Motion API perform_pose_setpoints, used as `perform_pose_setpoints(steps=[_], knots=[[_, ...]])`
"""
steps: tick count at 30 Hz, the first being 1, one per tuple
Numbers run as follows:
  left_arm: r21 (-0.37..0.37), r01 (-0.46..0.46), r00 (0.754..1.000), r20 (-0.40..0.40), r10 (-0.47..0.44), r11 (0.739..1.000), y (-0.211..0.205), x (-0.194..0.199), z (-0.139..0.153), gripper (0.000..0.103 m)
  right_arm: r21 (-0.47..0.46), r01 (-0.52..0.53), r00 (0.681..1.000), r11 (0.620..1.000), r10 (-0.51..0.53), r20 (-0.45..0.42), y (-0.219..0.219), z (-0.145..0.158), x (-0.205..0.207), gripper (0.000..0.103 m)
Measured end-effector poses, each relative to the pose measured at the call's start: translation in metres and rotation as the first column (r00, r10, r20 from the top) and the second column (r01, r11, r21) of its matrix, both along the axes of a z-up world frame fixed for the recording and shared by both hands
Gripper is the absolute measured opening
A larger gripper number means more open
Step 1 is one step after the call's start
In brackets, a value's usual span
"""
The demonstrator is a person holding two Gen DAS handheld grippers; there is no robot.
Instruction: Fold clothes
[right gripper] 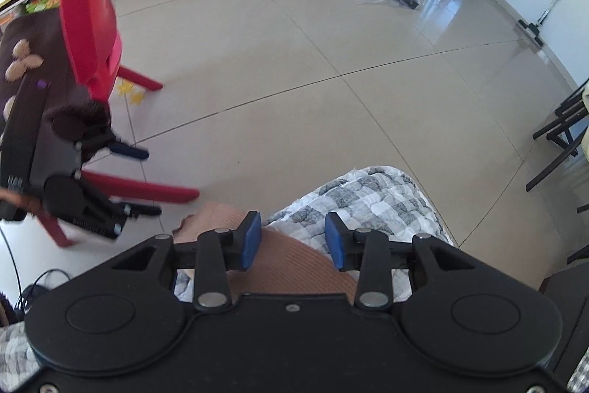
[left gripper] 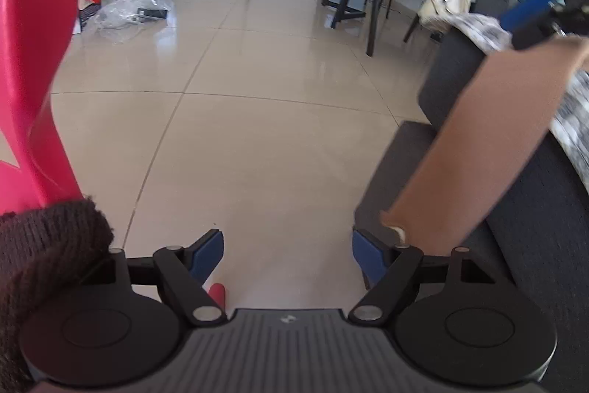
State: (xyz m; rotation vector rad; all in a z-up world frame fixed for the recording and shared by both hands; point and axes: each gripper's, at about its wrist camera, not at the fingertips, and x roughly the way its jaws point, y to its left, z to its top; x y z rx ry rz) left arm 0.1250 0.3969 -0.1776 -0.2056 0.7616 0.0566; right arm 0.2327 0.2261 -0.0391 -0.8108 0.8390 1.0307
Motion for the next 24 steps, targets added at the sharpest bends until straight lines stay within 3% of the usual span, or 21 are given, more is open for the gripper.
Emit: perform_pose_setpoints(steps=[3, 5, 7, 9, 12, 17, 19, 20, 21, 24], knots=[[-0.084, -0.001, 0.998, 0.06, 0.006, 0.996, 0.004, -0.002, 0.004, 0.08, -0.014, -0.012, 0.999, 1.0, 0.011, -0.051, -0.001, 0.004, 0.006, 0.04], [-0.209, 0.024, 0.993, 0.116, 0.0, 0.978, 0.005, -0.005, 0.003, 0.081, -0.03, -0.04, 0.995, 0.999, 0.038, -0.088, -0.003, 0.008, 0.009, 0.04], [-0.354, 0.036, 0.99, 0.142, 0.016, 0.934, 0.008, -0.005, -0.006, 0.081, -0.043, -0.059, 0.993, 0.997, 0.054, -0.108, -0.007, 0.012, 0.011, 0.039], [-0.484, 0.015, 0.991, 0.125, 0.052, 0.875, 0.007, -0.001, -0.024, 0.081, -0.053, -0.062, 0.991, 0.997, 0.055, -0.119, -0.007, 0.014, 0.014, 0.039], [-0.581, -0.024, 0.992, 0.089, 0.093, 0.813, 0.005, 0.005, -0.046, 0.081, -0.058, -0.062, 0.99, 0.996, 0.054, -0.129, -0.012, 0.012, 0.014, 0.031], [-0.708, -0.013, 0.982, 0.124, 0.142, 0.706, 0.005, 0.009, -0.063, 0.077, -0.022, -0.068, 0.992, 0.997, 0.065, -0.109, -0.021, 0.014, 0.007, 0.01], [-0.718, -0.004, 0.977, 0.146, 0.155, 0.696, 0.007, 0.01, -0.063, 0.061, -0.008, -0.073, 0.992, 0.997, 0.072, -0.101, -0.021, 0.018, 0.006, 0.005], [-0.716, 0.009, 0.974, 0.165, 0.157, 0.698, 0.007, 0.008, -0.062, 0.036, 0.003, -0.077, 0.993, 0.997, 0.077, -0.094, -0.021, 0.02, 0.004, 0.005], [-0.714, 0.02, 0.97, 0.184, 0.16, 0.699, 0.008, 0.007, -0.061, 0.003, 0.013, -0.082, 0.993, 0.997, 0.083, -0.086, -0.022, 0.023, 0.002, 0.004], [-0.682, 0.013, 0.945, 0.248, 0.214, 0.731, 0.006, 0.004, -0.05, 0.0, 0.071, -0.094, 0.995, 0.993, 0.097, -0.029, -0.025, 0.033, -0.008, 0.003]])
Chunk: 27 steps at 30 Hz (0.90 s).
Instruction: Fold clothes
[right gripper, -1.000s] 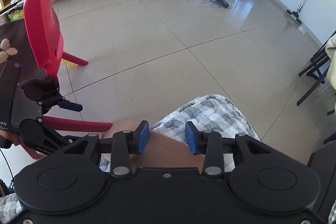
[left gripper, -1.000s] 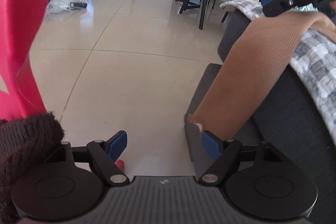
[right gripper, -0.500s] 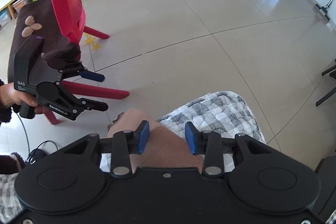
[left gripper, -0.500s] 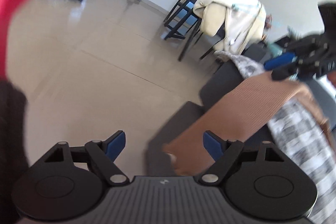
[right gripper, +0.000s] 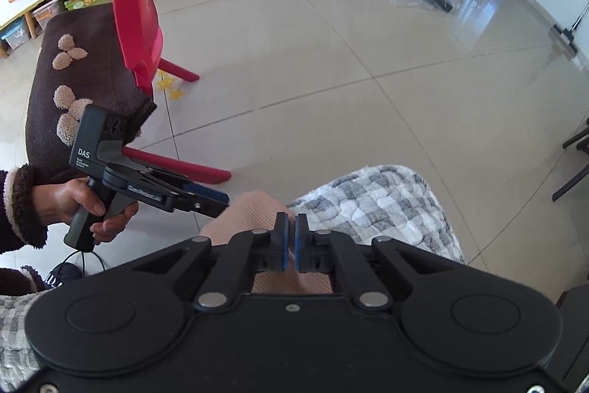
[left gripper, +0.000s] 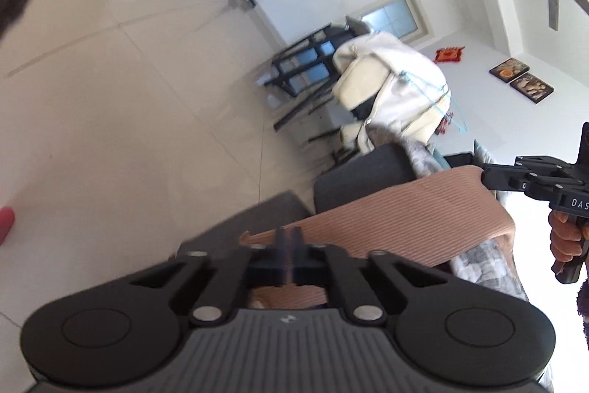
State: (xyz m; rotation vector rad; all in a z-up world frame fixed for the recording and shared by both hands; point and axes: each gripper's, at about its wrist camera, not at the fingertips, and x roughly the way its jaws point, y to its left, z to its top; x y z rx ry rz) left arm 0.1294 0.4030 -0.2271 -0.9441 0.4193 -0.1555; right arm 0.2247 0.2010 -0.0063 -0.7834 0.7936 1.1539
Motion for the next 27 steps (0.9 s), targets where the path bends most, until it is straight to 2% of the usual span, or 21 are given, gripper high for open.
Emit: perform_pose_setpoints(steps=[3, 6, 8, 10, 11, 12, 14, 15, 17, 18, 19, 23, 26, 27], knots=[[0.081, -0.097, 0.995, 0.044, 0.093, 0.992, -0.004, -0.004, 0.023, 0.0, 0.057, 0.02, 0.999, 0.998, -0.023, 0.048, 0.001, 0.008, -0.002, 0.003], [0.186, -0.236, 0.971, 0.078, 0.225, 0.954, -0.011, 0.0, 0.05, 0.0, 0.108, 0.092, 0.99, 0.99, -0.102, 0.096, 0.001, 0.011, 0.009, 0.003], [0.235, -0.274, 0.962, 0.065, 0.266, 0.933, -0.014, 0.012, 0.061, 0.001, 0.107, 0.148, 0.981, 0.983, -0.159, 0.112, 0.001, 0.005, 0.02, 0.003], [0.239, -0.261, 0.964, 0.013, 0.265, 0.935, -0.013, 0.023, 0.062, 0.012, 0.099, 0.23, 0.96, 0.968, -0.242, 0.137, 0.002, -0.006, 0.035, 0.003], [0.224, -0.246, 0.966, -0.025, 0.258, 0.943, -0.012, 0.028, 0.059, 0.027, 0.087, 0.259, 0.953, 0.962, -0.269, 0.142, 0.003, -0.011, 0.041, 0.003], [0.206, -0.235, 0.967, -0.049, 0.25, 0.95, -0.011, 0.029, 0.055, 0.049, 0.07, 0.275, 0.946, 0.959, -0.283, 0.155, 0.005, -0.018, 0.044, 0.003], [0.168, -0.218, 0.971, -0.065, 0.232, 0.961, -0.01, 0.023, 0.046, 0.063, 0.034, 0.307, 0.934, 0.951, -0.308, 0.182, 0.008, -0.031, 0.048, 0.005], [0.153, -0.21, 0.973, -0.068, 0.222, 0.966, -0.009, 0.018, 0.042, 0.065, 0.034, 0.313, 0.93, 0.949, -0.314, 0.194, 0.009, -0.033, 0.047, 0.007], [0.078, -0.176, 0.977, -0.11, 0.184, 0.981, -0.008, 0.009, 0.029, 0.068, 0.061, 0.309, 0.928, 0.949, -0.315, 0.201, 0.008, -0.028, 0.039, 0.019], [0.04, -0.168, 0.977, -0.125, 0.172, 0.985, -0.005, 0.003, 0.023, 0.068, 0.075, 0.306, 0.927, 0.949, -0.315, 0.204, 0.007, -0.025, 0.035, 0.031], [-0.01, -0.158, 0.978, -0.142, 0.155, 0.987, -0.004, -0.003, 0.016, 0.068, 0.089, 0.304, 0.926, 0.949, -0.316, 0.207, 0.006, -0.022, 0.03, 0.034], [-0.191, -0.152, 0.978, -0.169, 0.121, 0.97, -0.005, -0.018, 0.002, 0.069, 0.092, 0.253, 0.934, 0.963, -0.268, 0.238, -0.004, -0.006, -0.006, 0.034], [-0.318, -0.172, 0.977, -0.173, 0.121, 0.932, -0.01, -0.029, 0.001, 0.069, 0.065, 0.219, 0.93, 0.974, -0.228, 0.29, -0.015, -0.005, -0.035, 0.034], [-0.327, -0.186, 0.974, -0.183, 0.132, 0.926, -0.013, -0.032, 0.005, 0.069, 0.056, 0.215, 0.926, 0.975, -0.222, 0.307, -0.02, -0.006, -0.044, 0.034]])
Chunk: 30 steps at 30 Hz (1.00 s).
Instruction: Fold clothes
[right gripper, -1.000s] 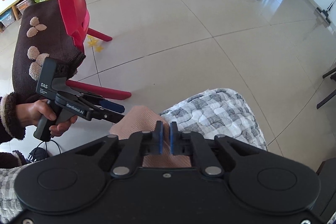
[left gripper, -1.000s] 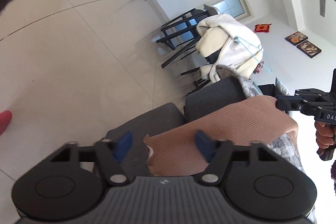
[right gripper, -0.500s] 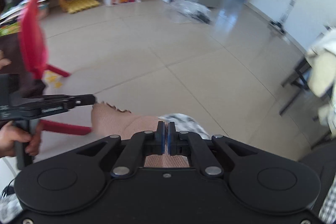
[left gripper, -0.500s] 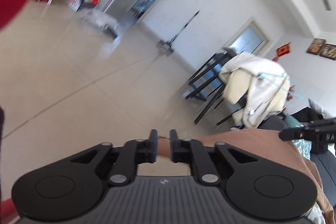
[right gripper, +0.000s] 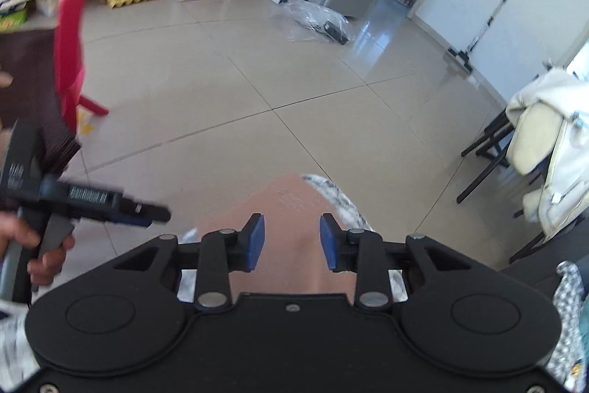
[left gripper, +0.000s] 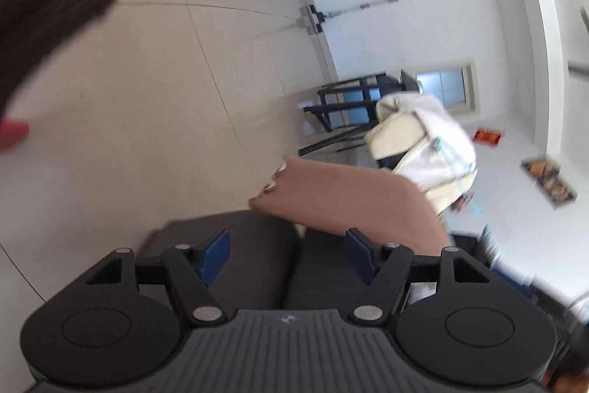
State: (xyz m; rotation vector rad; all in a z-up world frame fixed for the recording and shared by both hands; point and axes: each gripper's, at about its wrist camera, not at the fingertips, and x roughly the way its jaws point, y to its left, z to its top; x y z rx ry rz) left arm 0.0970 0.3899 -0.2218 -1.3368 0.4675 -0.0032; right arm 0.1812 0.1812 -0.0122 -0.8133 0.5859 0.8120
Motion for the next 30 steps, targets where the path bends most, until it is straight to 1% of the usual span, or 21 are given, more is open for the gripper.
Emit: perform_pose_setpoints(steps=[2, 4, 5, 6, 7, 8, 9, 11, 12, 13, 14, 15, 16, 17, 20, 21, 23, 25, 27, 29, 30], knots=[[0.07, -0.011, 0.999, -0.038, 0.013, 0.998, -0.009, -0.004, 0.017, 0.072, -0.024, 0.017, 1.0, 1.0, -0.017, 0.02, -0.013, -0.004, -0.015, 0.034], [0.181, 0.021, 0.999, -0.049, -0.012, 0.983, -0.019, -0.001, 0.037, 0.075, -0.056, 0.024, 0.999, 0.998, -0.022, 0.033, -0.026, -0.01, -0.031, 0.034], [0.185, 0.043, 0.998, -0.043, -0.036, 0.982, -0.021, 0.004, 0.041, 0.076, -0.077, 0.019, 0.999, 0.997, -0.017, 0.035, -0.033, -0.015, -0.04, 0.034], [0.158, 0.06, 0.998, -0.039, -0.054, 0.986, -0.02, 0.009, 0.041, 0.076, -0.085, 0.017, 0.999, 0.996, -0.014, 0.036, -0.035, -0.017, -0.044, 0.034], [0.096, 0.076, 0.997, -0.036, -0.073, 0.992, -0.016, 0.015, 0.037, 0.076, -0.107, 0.013, 0.999, 0.994, -0.009, 0.045, -0.041, -0.023, -0.052, 0.034], [-0.02, 0.09, 0.995, -0.035, -0.091, 0.996, -0.01, 0.021, 0.027, 0.076, -0.117, 0.013, 0.998, 0.993, -0.006, 0.058, -0.043, -0.026, -0.055, 0.034], [-0.119, 0.1, 0.994, -0.03, -0.105, 0.988, -0.005, 0.027, 0.017, 0.076, -0.126, 0.012, 0.997, 0.992, -0.003, 0.073, -0.044, -0.029, -0.059, 0.034], [-0.286, 0.115, 0.993, -0.005, -0.122, 0.951, 0.0, 0.039, -0.003, 0.075, -0.141, 0.016, 0.995, 0.99, -0.002, 0.097, -0.046, -0.036, -0.06, 0.034], [-0.344, 0.119, 0.992, 0.008, -0.124, 0.931, 0.002, 0.044, -0.01, 0.073, -0.148, 0.018, 0.994, 0.989, -0.001, 0.109, -0.047, -0.04, -0.061, 0.034], [-0.365, 0.111, 0.993, 0.016, -0.113, 0.924, 0.002, 0.048, -0.013, 0.068, -0.141, 0.023, 0.993, 0.99, -0.006, 0.116, -0.048, -0.043, -0.059, 0.034], [-0.381, 0.094, 0.995, 0.021, -0.093, 0.92, 0.003, 0.051, -0.013, 0.045, -0.13, 0.021, 0.992, 0.991, -0.005, 0.123, -0.048, -0.045, -0.058, 0.034], [-0.397, 0.076, 0.997, 0.026, -0.072, 0.915, 0.003, 0.053, -0.014, 0.007, -0.118, 0.019, 0.992, 0.993, -0.003, 0.13, -0.047, -0.047, -0.057, 0.032], [-0.389, 0.054, 0.999, 0.022, -0.05, 0.92, 0.004, 0.055, -0.011, 0.0, -0.106, 0.016, 0.991, 0.994, -0.002, 0.137, -0.047, -0.049, -0.056, 0.024], [-0.344, 0.018, 1.0, 0.015, -0.014, 0.939, 0.005, 0.052, -0.003, 0.0, -0.1, 0.013, 0.99, 0.995, 0.001, 0.141, -0.047, -0.05, -0.056, 0.018], [-0.162, -0.101, 0.994, 0.035, 0.108, 0.982, 0.009, 0.028, 0.033, 0.0, -0.068, 0.019, 0.986, 0.997, -0.007, 0.165, -0.05, -0.055, -0.058, 0.01], [-0.108, -0.136, 0.989, 0.05, 0.142, 0.985, 0.011, 0.019, 0.045, 0.0, -0.06, 0.019, 0.985, 0.998, -0.009, 0.173, -0.051, -0.054, -0.061, 0.006], [-0.039, -0.188, 0.979, 0.075, 0.191, 0.981, 0.02, 0.002, 0.068, 0.0, -0.006, 0.026, 0.985, 1.0, -0.025, 0.172, -0.055, -0.042, -0.066, 0.006], [-0.008, -0.223, 0.972, 0.078, 0.223, 0.975, 0.027, -0.009, 0.083, 0.0, 0.02, 0.027, 0.987, 0.999, -0.03, 0.161, -0.058, -0.032, -0.069, 0.006], [0.036, -0.239, 0.97, 0.049, 0.237, 0.97, 0.032, -0.021, 0.092, 0.0, 0.033, 0.022, 0.988, 0.999, -0.027, 0.152, -0.061, -0.026, -0.071, 0.006], [0.045, -0.215, 0.976, -0.012, 0.216, 0.976, 0.031, -0.025, 0.091, 0.001, 0.018, 0.009, 0.989, 1.0, -0.011, 0.145, -0.063, -0.027, -0.073, 0.006], [0.036, -0.187, 0.98, -0.059, 0.189, 0.982, 0.031, -0.024, 0.087, 0.017, 0.002, 0.001, 0.99, 1.0, -0.002, 0.14, -0.062, -0.029, -0.073, 0.006]])
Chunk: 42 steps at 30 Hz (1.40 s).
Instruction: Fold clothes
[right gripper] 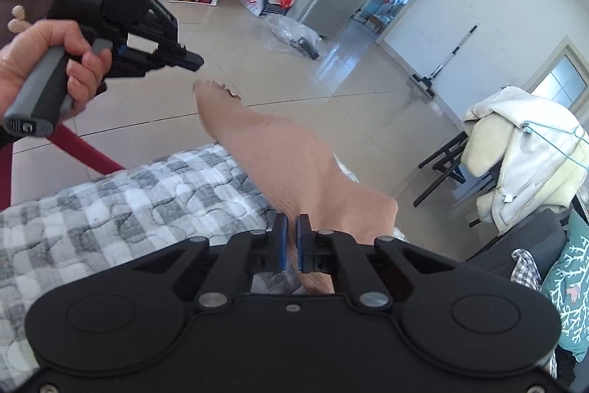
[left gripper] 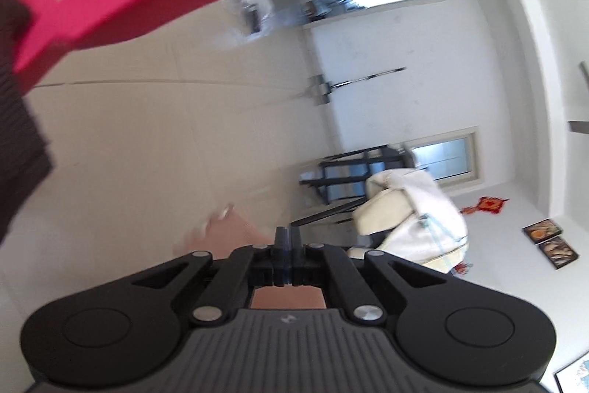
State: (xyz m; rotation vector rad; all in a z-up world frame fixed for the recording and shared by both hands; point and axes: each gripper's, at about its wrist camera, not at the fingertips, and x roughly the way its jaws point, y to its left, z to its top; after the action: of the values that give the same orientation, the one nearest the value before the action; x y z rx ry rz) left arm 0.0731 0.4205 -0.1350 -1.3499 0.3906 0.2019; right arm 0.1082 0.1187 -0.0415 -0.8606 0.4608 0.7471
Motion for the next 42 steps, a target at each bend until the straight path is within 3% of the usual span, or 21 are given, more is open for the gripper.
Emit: perform_pose_setpoints(steps=[1, 2, 3, 4, 6, 10, 16, 17, 18, 20, 21, 22, 24, 25, 28, 31, 33, 36, 38, 41, 42], knots=[[-0.031, 0.029, 0.998, -0.047, -0.031, 0.999, -0.001, 0.001, -0.006, 0.031, -0.006, 0.002, 1.0, 1.0, -0.002, -0.003, 0.0, -0.003, 0.001, 0.006], [-0.082, 0.053, 0.994, -0.087, -0.06, 0.995, -0.002, 0.001, -0.016, 0.058, -0.01, 0.005, 1.0, 1.0, -0.005, -0.005, 0.001, -0.006, 0.001, 0.007], [-0.129, 0.064, 0.992, -0.097, -0.077, 0.99, -0.003, 0.0, -0.026, 0.064, -0.015, 0.009, 1.0, 1.0, -0.009, -0.008, 0.001, -0.01, 0.002, 0.009], [-0.166, 0.073, 0.992, -0.088, -0.089, 0.983, -0.004, -0.001, -0.033, 0.065, -0.011, 0.014, 1.0, 1.0, -0.014, -0.011, 0.002, -0.011, 0.002, 0.011], [-0.249, 0.118, 0.987, -0.075, -0.14, 0.961, -0.009, 0.004, -0.049, 0.076, 0.002, 0.02, 1.0, 1.0, -0.02, -0.014, 0.002, -0.01, 0.001, 0.015], [-0.403, 0.142, 0.987, -0.011, -0.159, 0.904, -0.019, 0.023, -0.075, 0.076, 0.002, 0.021, 1.0, 1.0, -0.021, -0.013, 0.002, -0.011, -0.003, 0.018], [-0.54, 0.14, 0.989, 0.043, -0.139, 0.83, -0.029, 0.056, -0.105, 0.069, -0.002, 0.019, 1.0, 1.0, -0.019, -0.008, 0.002, -0.013, -0.003, 0.018], [-0.551, 0.124, 0.992, 0.039, -0.123, 0.826, -0.029, 0.061, -0.109, 0.062, 0.001, 0.021, 1.0, 1.0, -0.021, -0.006, 0.002, -0.014, -0.003, 0.018], [-0.557, 0.111, 0.993, 0.037, -0.109, 0.823, -0.027, 0.063, -0.113, 0.039, 0.002, 0.021, 1.0, 1.0, -0.021, 0.0, 0.003, -0.014, -0.003, 0.018], [-0.6, 0.097, 0.995, 0.045, -0.087, 0.794, -0.023, 0.066, -0.122, 0.019, 0.006, 0.017, 1.0, 1.0, -0.017, 0.011, 0.004, -0.016, -0.004, 0.018], [-0.598, 0.089, 0.996, 0.049, -0.075, 0.796, -0.021, 0.064, -0.122, 0.009, 0.01, 0.013, 1.0, 1.0, -0.013, 0.015, 0.004, -0.016, -0.005, 0.018], [-0.569, 0.069, 0.998, 0.043, -0.054, 0.82, -0.017, 0.057, -0.117, 0.009, 0.014, 0.009, 1.0, 1.0, -0.01, 0.02, 0.004, -0.017, -0.005, 0.018], [-0.431, -0.005, 1.0, 0.017, 0.013, 0.902, -0.007, 0.038, -0.093, 0.007, 0.013, -0.004, 0.999, 1.0, 0.003, 0.036, 0.005, -0.02, -0.006, 0.015], [-0.362, -0.035, 0.999, 0.011, 0.042, 0.932, -0.004, 0.029, -0.08, 0.007, 0.012, -0.008, 0.999, 1.0, 0.008, 0.044, 0.005, -0.021, -0.006, 0.01], [-0.161, -0.101, 0.994, 0.013, 0.104, 0.982, -0.001, 0.011, -0.034, 0.007, 0.041, -0.01, 0.999, 0.999, 0.008, 0.047, 0.001, -0.018, -0.004, 0.006], [-0.027, -0.146, 0.988, -0.056, 0.144, 0.989, 0.0, -0.002, -0.007, 0.006, 0.106, 0.001, 1.0, 0.994, -0.001, 0.008, -0.001, -0.005, -0.002, 0.006], [0.045, -0.148, 0.972, -0.179, 0.153, 0.988, -0.004, -0.001, -0.006, 0.003, 0.121, 0.005, 1.0, 0.993, -0.004, -0.012, 0.0, -0.003, -0.002, 0.006], [0.036, -0.078, 0.947, -0.31, 0.085, 0.996, -0.017, 0.009, -0.024, 0.003, 0.082, 0.015, 1.0, 0.997, -0.014, -0.02, 0.008, -0.019, -0.002, 0.007], [0.041, -0.029, 0.935, -0.353, 0.042, 0.999, -0.026, 0.018, -0.028, 0.004, 0.094, 0.025, 1.0, 0.995, -0.025, -0.006, 0.006, -0.02, -0.005, 0.008], [0.074, 0.027, 0.913, -0.407, 0.006, 0.997, -0.03, 0.027, -0.019, 0.014, 0.164, 0.094, 0.993, 0.982, -0.08, -0.092, -0.008, -0.001, -0.004, 0.026], [0.083, 0.037, 0.903, -0.429, 0.002, 0.996, -0.029, 0.027, -0.014, 0.032, 0.181, 0.117, 0.989, 0.977, -0.097, -0.113, -0.015, 0.006, -0.006, 0.039]])
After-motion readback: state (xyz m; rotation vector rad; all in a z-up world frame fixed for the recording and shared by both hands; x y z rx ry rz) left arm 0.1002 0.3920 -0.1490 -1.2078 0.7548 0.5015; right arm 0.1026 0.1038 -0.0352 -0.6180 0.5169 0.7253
